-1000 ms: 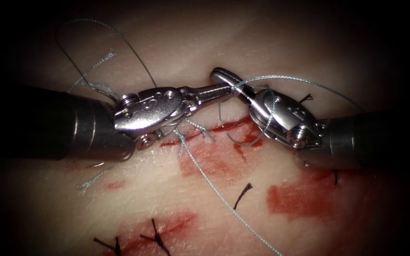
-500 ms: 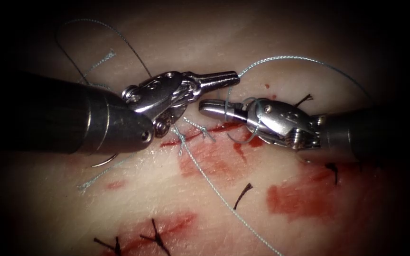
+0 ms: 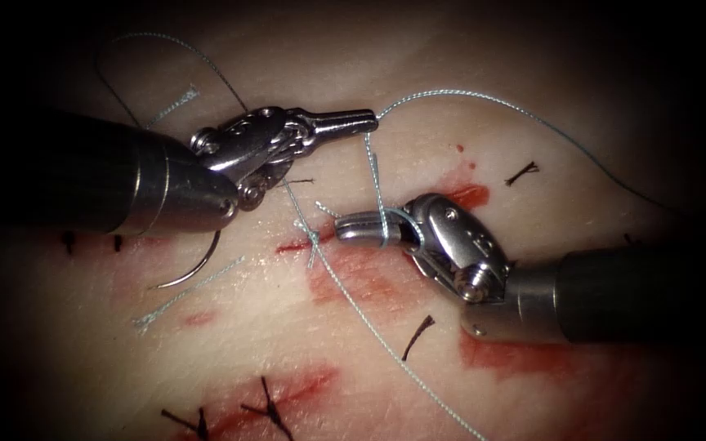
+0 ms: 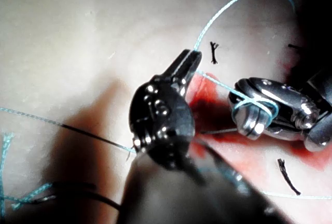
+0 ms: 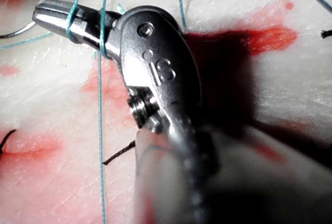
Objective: Wound Closure
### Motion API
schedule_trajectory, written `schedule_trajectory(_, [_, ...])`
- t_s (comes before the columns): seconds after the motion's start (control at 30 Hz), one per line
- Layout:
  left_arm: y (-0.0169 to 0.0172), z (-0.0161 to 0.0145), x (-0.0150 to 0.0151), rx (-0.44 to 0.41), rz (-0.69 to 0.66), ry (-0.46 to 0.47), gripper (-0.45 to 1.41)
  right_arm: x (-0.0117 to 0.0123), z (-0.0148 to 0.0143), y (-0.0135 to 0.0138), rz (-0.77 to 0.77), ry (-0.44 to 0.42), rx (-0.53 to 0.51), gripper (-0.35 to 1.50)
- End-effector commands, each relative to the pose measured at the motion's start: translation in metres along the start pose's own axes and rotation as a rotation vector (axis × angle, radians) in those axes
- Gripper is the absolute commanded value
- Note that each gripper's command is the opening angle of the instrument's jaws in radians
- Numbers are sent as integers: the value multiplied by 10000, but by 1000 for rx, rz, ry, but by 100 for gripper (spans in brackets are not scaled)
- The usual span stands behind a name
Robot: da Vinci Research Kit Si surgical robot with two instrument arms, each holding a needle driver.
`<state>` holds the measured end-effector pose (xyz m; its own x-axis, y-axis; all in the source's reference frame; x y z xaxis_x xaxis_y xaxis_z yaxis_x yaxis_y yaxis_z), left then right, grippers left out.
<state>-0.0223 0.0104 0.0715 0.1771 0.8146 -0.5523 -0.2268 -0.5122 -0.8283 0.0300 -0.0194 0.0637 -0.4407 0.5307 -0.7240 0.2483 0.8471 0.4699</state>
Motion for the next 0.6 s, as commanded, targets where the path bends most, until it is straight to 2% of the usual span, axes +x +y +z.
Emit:
schedule_trajectory(0.03, [-3,3,-6,4,3,-9,-45,-4,10,0,7,12,-66,-35])
schedule_trajectory(0.13, [-2,1,-8,17,12,-26,-45,-3,10,2,9,16,-208,-35])
schedule_trajectory(0.17, [-1,-1,-10,24,19,-39,-45,-2,10,5,4,8,-322,-35])
schedule_trajectory(0.23, [-1,-1,-14,32,30,-48,-45,2,8,9,2,9,-439,-35])
schedule_trajectory(0.43, [-4,-6,-18,68,66,-82,-45,7,0,16,48,66,-606,-35])
schedule_trajectory(0.5, [-5,-6,-21,79,70,-89,-45,7,1,16,59,85,-594,-35])
schedule_trajectory(0.6, [-6,-7,-23,88,73,-97,-45,7,3,16,76,111,-633,-35])
